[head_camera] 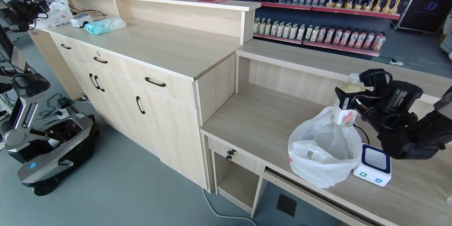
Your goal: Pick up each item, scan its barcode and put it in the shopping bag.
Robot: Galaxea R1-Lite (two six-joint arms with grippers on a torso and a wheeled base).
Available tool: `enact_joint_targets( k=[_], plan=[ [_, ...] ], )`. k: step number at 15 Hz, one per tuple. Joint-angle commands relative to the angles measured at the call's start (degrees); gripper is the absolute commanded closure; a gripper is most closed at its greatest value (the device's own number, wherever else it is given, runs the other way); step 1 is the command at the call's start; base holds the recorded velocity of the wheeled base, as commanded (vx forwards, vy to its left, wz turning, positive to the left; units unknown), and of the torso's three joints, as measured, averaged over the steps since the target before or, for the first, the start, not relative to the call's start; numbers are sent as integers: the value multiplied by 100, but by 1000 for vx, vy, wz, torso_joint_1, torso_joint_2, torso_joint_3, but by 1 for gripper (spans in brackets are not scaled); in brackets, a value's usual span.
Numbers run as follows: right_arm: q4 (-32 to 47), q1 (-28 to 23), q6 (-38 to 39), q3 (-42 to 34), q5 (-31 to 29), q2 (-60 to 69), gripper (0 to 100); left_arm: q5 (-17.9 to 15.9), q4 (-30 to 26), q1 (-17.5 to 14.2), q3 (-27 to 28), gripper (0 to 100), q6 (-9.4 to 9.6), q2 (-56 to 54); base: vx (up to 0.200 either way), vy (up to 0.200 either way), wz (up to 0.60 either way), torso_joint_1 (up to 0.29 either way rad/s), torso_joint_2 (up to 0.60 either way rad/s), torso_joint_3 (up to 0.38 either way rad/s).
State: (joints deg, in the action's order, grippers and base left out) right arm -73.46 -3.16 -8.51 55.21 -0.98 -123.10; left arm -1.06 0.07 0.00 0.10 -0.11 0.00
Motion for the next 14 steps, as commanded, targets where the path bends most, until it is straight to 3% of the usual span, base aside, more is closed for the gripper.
enact_joint_targets(
  k=[1,14],
  plan=[
    [-2,-27,16,376,10,-724,100,1,1,0,-1,0,2,0,0,0,0,0,0,0],
    [-151,-18,-230,1633,423,-2245,100,1,1,0,-1,0,2,0,0,0,0,0,0,0]
  ],
)
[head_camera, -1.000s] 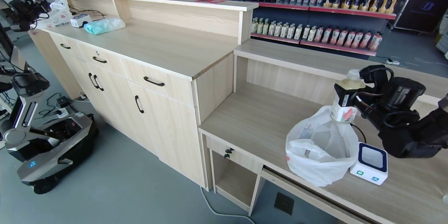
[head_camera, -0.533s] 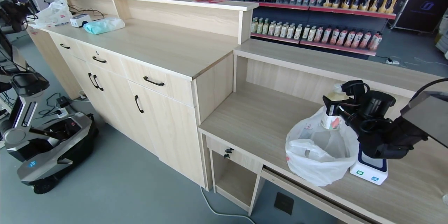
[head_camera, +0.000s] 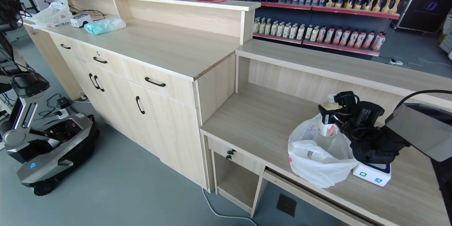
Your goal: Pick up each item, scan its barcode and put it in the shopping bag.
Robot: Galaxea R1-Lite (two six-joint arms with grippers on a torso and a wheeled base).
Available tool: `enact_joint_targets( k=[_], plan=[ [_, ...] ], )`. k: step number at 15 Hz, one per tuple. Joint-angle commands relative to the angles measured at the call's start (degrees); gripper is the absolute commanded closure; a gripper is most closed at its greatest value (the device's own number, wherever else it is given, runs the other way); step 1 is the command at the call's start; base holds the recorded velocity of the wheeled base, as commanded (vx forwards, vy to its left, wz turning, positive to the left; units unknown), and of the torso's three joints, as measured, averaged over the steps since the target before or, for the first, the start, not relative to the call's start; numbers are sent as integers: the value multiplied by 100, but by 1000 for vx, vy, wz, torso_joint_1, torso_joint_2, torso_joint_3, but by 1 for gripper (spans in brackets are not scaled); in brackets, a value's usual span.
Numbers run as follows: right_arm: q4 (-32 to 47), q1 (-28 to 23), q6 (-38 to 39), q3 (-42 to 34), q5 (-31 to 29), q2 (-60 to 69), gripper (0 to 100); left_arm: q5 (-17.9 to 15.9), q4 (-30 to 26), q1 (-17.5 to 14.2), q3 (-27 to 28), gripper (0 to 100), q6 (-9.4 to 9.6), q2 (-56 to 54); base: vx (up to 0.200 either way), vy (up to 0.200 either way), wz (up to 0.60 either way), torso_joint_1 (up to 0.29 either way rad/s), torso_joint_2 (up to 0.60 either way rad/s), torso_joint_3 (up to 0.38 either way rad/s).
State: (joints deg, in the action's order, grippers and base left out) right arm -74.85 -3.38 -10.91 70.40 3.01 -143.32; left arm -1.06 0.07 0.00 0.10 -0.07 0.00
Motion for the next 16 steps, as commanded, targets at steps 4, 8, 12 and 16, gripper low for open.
enact_joint_targets(
  k=[4,8,12,16],
  plan=[
    [-30,4,19,404,279,-495,100,1,1,0,-1,0,-1,0,0,0,0,0,0,0],
    [-21,12,19,773,376,-785,100,1,1,0,-1,0,-1,0,0,0,0,0,0,0],
    [-21,39,10,940,604,-943,100,1,1,0,-1,0,-1,0,0,0,0,0,0,0],
    [-21,109,-25,870,604,-934,0,1,1,0,-1,0,-1,0,0,0,0,0,0,0]
  ],
)
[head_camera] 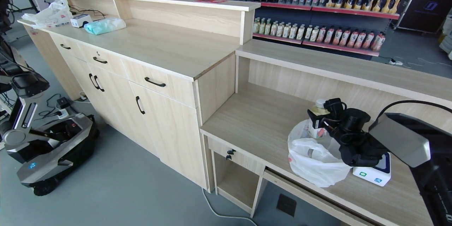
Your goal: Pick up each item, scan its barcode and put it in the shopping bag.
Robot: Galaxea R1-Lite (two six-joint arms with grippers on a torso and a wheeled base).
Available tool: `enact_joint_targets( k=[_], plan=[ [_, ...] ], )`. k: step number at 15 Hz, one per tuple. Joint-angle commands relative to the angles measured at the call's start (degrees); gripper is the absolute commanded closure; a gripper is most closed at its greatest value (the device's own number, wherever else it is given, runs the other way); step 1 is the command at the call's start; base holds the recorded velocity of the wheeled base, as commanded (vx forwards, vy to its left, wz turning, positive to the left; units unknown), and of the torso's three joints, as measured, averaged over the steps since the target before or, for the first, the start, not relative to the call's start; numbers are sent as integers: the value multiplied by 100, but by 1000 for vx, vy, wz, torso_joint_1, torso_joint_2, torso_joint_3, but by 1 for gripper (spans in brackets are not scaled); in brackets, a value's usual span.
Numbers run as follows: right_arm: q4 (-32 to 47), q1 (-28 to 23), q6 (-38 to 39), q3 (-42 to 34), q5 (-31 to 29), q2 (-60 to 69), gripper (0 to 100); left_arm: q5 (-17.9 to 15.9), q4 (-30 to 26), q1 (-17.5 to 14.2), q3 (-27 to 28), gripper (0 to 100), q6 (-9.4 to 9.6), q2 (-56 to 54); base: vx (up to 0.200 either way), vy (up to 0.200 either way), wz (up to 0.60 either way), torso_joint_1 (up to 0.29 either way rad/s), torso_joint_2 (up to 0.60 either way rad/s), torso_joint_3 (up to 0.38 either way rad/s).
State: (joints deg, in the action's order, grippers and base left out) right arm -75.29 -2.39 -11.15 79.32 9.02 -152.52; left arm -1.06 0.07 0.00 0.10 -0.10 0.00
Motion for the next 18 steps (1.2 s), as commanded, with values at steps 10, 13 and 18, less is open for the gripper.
enact_joint_targets(
  k=[10,13,18],
  plan=[
    [876,-60,-431,-2343,-32,3492,0,1,1,0,-1,0,1,0,0,0,0,0,0,0],
    [1192,-121,-537,-3793,-32,5144,0,1,1,0,-1,0,1,0,0,0,0,0,0,0],
    [4883,-1290,-818,-4443,-656,7913,0,1,1,0,-1,0,1,0,0,0,-480,-2,3,1]
  ],
)
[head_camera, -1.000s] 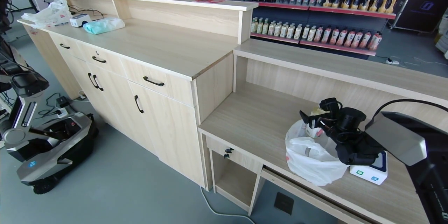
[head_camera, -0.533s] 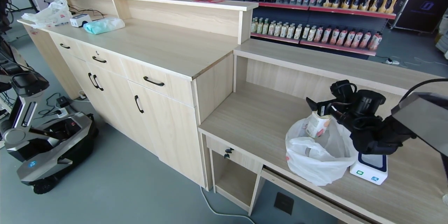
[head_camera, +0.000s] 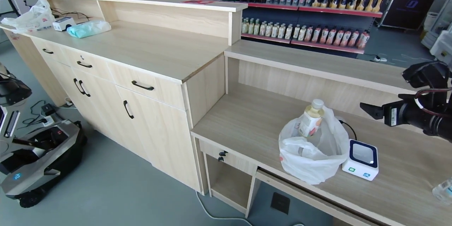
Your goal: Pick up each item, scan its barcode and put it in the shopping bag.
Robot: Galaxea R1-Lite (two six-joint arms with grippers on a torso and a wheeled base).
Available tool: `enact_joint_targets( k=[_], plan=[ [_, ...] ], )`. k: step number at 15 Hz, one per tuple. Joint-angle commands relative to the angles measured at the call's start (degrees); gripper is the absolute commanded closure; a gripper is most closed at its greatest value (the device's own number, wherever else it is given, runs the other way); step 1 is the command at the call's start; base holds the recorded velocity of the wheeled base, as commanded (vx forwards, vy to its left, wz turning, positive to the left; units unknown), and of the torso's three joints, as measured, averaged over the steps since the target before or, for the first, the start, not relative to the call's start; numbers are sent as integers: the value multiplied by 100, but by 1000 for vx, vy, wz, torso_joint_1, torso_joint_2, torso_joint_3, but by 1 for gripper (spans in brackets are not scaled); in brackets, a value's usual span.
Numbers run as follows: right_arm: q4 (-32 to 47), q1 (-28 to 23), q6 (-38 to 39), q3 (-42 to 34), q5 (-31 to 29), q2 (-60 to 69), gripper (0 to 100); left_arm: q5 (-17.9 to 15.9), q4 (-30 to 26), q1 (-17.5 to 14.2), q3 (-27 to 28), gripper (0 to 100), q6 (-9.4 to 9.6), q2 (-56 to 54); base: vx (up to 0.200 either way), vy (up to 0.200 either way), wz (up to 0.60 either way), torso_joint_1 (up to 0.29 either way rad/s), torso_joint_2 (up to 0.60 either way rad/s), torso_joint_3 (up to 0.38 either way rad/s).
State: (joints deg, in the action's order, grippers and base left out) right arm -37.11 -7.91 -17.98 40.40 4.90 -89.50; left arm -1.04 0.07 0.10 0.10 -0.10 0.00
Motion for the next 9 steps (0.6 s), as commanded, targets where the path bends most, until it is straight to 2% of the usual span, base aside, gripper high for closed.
enact_joint_targets(
  k=[1,3,5,7,9],
  plan=[
    [1162,-1055,-144,-700,-262,1752,0,-2,1,-10,-1,0,1,0,0,0,-600,2,7,2],
    [1153,-1389,-144,-885,-393,1743,0,-2,1,-10,-1,0,1,0,0,0,-600,7,2,7],
    [854,-1450,-100,-893,-710,1269,0,-2,1,-10,-1,0,1,0,0,0,-600,0,2,5],
    [178,-1758,84,-885,-675,170,0,-2,1,-10,-1,0,-8,0,0,0,0,0,0,0],
    [-701,-1872,234,-814,-305,-1025,0,-2,1,-10,-1,0,1,0,0,0,0,0,0,0]
  ],
)
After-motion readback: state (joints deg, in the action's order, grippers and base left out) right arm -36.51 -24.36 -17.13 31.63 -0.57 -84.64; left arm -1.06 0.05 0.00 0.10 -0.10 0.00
